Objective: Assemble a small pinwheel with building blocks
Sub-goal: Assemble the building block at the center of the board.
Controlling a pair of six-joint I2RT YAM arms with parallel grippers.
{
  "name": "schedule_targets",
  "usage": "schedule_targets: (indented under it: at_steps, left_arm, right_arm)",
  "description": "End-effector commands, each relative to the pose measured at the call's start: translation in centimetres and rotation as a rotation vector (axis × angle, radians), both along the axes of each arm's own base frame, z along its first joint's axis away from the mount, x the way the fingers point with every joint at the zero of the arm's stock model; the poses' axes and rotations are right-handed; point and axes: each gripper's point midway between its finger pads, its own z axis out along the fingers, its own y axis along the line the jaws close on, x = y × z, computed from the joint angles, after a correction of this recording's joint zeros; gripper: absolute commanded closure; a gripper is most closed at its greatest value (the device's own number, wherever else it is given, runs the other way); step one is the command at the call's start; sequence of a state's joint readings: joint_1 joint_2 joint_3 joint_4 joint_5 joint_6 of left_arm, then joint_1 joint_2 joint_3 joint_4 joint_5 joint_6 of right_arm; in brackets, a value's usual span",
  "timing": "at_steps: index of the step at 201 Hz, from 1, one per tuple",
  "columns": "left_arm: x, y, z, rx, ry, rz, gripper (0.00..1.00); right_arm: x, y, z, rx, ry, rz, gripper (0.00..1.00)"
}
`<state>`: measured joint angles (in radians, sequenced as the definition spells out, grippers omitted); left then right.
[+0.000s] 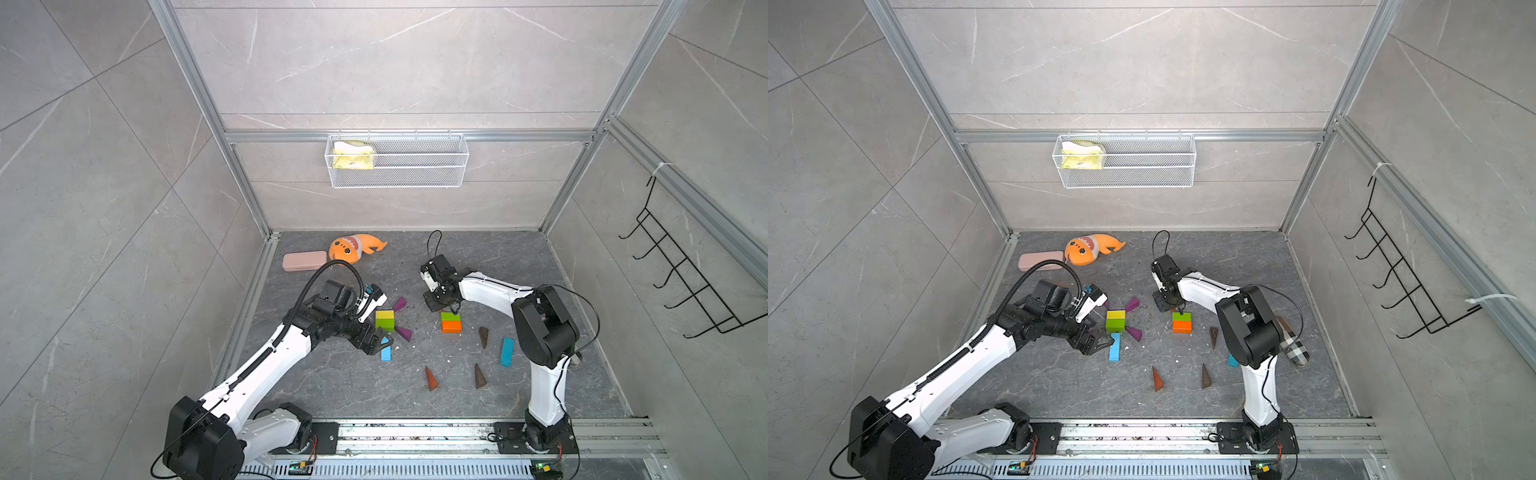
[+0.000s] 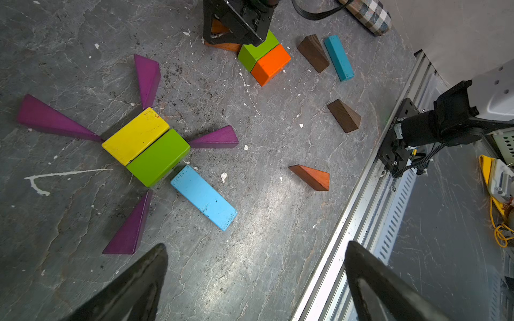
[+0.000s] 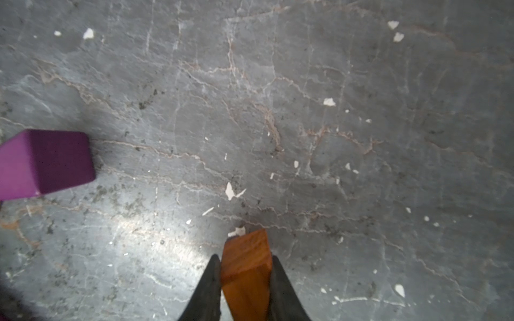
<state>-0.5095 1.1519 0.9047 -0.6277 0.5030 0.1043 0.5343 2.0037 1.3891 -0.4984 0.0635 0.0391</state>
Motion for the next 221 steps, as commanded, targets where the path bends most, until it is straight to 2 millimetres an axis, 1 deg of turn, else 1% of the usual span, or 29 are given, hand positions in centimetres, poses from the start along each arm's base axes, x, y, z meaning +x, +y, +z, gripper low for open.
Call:
schedule_targets:
  at_steps: [1,34,77,92,113,128,138,221]
  left_arm:
    - [0.32,-0.33,1.53,-0.03,-0.038,-0.024,0.0]
    - [0.25,-0.4,1.61,-0.034,-0.039,-0.028,0.0]
    - [0.17,-0.44,1.68,-0.038,-0.038,-0.031,0.0]
    - [0.17,-0.44,1.68,-0.039,-0.036,-0.031,0.0]
    - [0.15,-0.47,1.74,-0.042,-0.038,-0.032,0.0]
    - [0.1,-0.48,1.72,-0.041,-0.036,-0.033,0.0]
    - [0.11,-0.49,1.7,-0.042,-0.035,-0.033,0.0]
    - [0.03,-0.58,1.68,-0.047,-0.028,-0.037,0.0]
  right_arm:
    - [0.22,-0.4,-0.06,-0.01,0.01,-0.036,0.74]
    - [0.15,-0.46,-0.22,-0.011,0.016,-0.042,0.7]
    - [0.35,-0.48,-0.05,-0.01,0.008,-0.05,0.59]
    - [0.49,-0.49,0.08,-0.013,0.004,-0.052,0.56]
    - [0.64,-0.52,0.21,-0.017,-0.001,-0.055,0.57]
    - [0.78,-0.58,0.32,-0.019,-0.006,-0.06,0.62]
    - [0.79,-0.66,0.32,-0.024,-0.008,-0.066,0.64]
    - [0.94,-0.98,0.22,-0.039,-0.012,-0.079,0.62]
